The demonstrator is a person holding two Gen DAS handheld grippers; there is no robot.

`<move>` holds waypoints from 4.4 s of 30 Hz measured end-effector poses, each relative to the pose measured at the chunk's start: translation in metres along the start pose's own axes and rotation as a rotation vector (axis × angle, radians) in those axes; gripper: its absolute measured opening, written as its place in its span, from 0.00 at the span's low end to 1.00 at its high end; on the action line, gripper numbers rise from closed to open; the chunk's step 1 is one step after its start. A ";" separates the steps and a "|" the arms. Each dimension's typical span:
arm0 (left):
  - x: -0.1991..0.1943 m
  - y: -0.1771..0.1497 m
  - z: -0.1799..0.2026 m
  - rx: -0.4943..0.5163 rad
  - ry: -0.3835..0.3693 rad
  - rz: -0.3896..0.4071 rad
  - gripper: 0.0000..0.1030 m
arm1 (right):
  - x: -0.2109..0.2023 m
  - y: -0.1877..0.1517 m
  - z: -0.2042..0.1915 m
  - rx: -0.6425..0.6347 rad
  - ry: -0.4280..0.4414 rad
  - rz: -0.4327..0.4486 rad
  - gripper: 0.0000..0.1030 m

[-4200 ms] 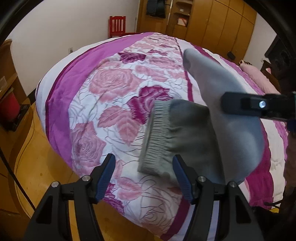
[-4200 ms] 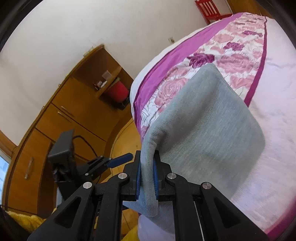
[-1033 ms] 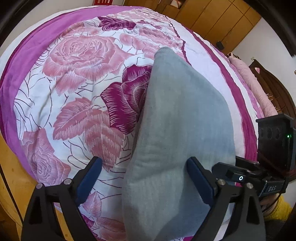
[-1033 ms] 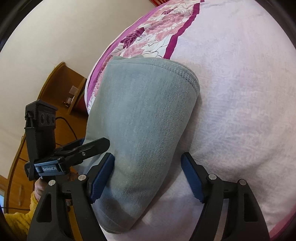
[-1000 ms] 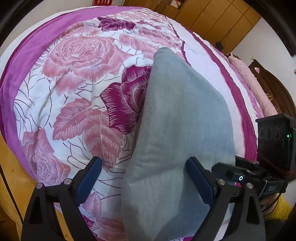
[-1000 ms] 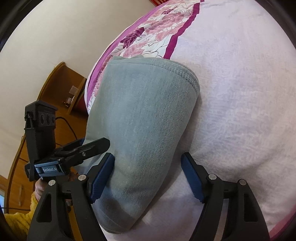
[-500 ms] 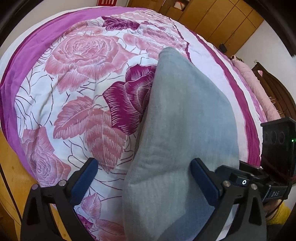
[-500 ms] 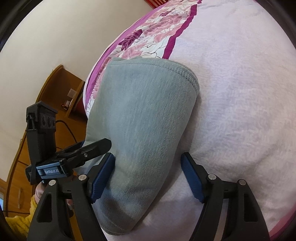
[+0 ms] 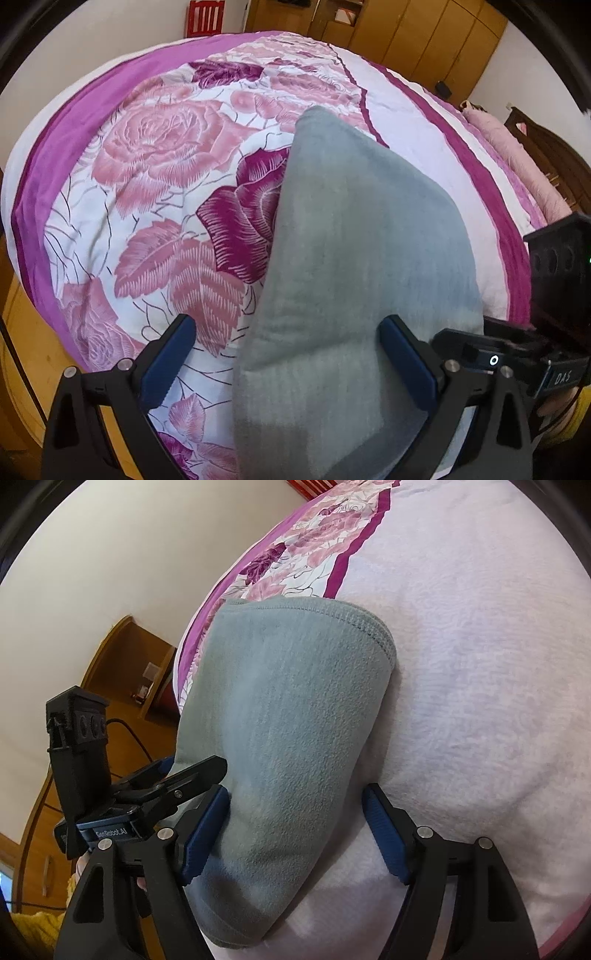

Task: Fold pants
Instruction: 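Close both grippers on the sides of the folded bundle, then lift and carry the bundle across the quilt with both grippers, then lower the bundle onto the magenta stripe and open both grippers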

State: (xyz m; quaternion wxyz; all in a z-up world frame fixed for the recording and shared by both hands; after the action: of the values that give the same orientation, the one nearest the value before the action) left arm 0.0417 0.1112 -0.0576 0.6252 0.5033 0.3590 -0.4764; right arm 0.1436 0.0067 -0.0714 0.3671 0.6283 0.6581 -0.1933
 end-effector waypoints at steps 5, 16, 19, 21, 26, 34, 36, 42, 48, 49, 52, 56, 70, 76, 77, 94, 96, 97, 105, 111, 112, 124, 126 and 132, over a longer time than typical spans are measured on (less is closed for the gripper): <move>0.001 0.002 0.001 -0.002 -0.007 0.003 0.99 | -0.004 -0.003 -0.002 0.015 -0.013 0.004 0.67; -0.012 0.000 0.019 -0.002 -0.128 0.031 0.65 | -0.027 0.005 -0.032 -0.055 -0.081 0.060 0.29; -0.022 0.001 0.024 -0.006 -0.154 0.052 0.58 | -0.037 0.008 -0.048 -0.117 -0.112 0.085 0.26; -0.028 0.001 0.027 -0.003 -0.156 0.069 0.56 | -0.045 0.010 -0.057 -0.154 -0.126 0.102 0.26; -0.042 0.004 0.038 -0.025 -0.205 0.087 0.54 | -0.072 0.013 -0.060 -0.181 -0.129 0.145 0.26; -0.056 0.020 0.092 0.052 -0.232 0.119 0.53 | -0.130 0.020 -0.048 -0.201 -0.155 0.226 0.26; -0.059 0.026 0.113 0.081 -0.249 0.123 0.53 | -0.146 0.021 -0.041 -0.193 -0.150 0.246 0.26; -0.060 0.044 0.176 0.181 -0.272 0.125 0.53 | -0.194 0.022 -0.010 -0.184 -0.186 0.294 0.26; -0.049 0.067 0.240 0.265 -0.276 0.118 0.51 | -0.239 0.027 0.028 -0.162 -0.217 0.350 0.26; -0.046 0.070 0.249 0.273 -0.275 0.113 0.51 | -0.243 0.028 0.034 -0.159 -0.218 0.354 0.26; -0.033 0.081 0.273 0.291 -0.274 0.095 0.51 | -0.257 0.032 0.057 -0.140 -0.220 0.362 0.26; -0.015 0.095 0.303 0.313 -0.265 0.080 0.51 | -0.272 0.039 0.090 -0.116 -0.225 0.372 0.26; 0.088 0.105 0.342 0.353 -0.238 -0.040 0.53 | -0.257 0.033 0.220 0.053 -0.361 0.279 0.31; 0.087 0.105 0.340 0.355 -0.251 -0.054 0.56 | -0.263 0.028 0.234 0.124 -0.358 0.323 0.45; 0.084 0.104 0.339 0.351 -0.251 -0.055 0.56 | -0.266 0.027 0.232 0.125 -0.383 0.331 0.45; 0.060 0.072 0.293 0.315 -0.152 -0.007 0.57 | -0.259 -0.045 0.190 0.158 -0.430 0.348 0.40; 0.060 0.071 0.292 0.339 -0.116 0.006 0.61 | -0.242 -0.051 0.200 0.178 -0.453 0.303 0.40; 0.062 0.070 0.291 0.348 -0.102 0.010 0.65 | -0.234 -0.052 0.206 0.194 -0.454 0.289 0.40; 0.066 0.071 0.286 0.357 -0.042 0.040 0.71 | -0.241 -0.050 0.199 0.196 -0.517 0.304 0.40; 0.052 0.063 0.285 0.356 -0.037 0.041 0.71 | -0.249 -0.057 0.187 0.186 -0.552 0.304 0.40; 0.050 0.061 0.285 0.358 -0.035 0.042 0.71 | -0.250 -0.058 0.184 0.181 -0.558 0.302 0.40; 0.056 0.022 0.282 0.352 -0.038 -0.063 0.87 | -0.258 -0.080 0.173 0.174 -0.638 0.314 0.74; 0.061 0.016 0.281 0.352 -0.027 -0.066 0.92 | -0.258 -0.085 0.174 0.183 -0.649 0.318 0.77; 0.064 0.011 0.286 0.352 -0.017 -0.029 1.00 | -0.257 -0.099 0.180 0.228 -0.679 0.320 0.77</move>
State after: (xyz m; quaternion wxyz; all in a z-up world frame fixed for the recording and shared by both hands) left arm 0.0618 -0.1816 -0.0465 0.5234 0.5959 0.2720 -0.5450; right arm 0.0759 -0.3113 -0.0232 0.5174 0.6600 0.3671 -0.4025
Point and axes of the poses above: each gripper's, at about its wrist camera, not at the fingertips, and x roughly the way its jaws point, z to its right, y to its top, the point moved 9 cm from there along x, roughly the way its jaws point, and after that the axes turned 12 degrees about -z, right-handed, at the moved point
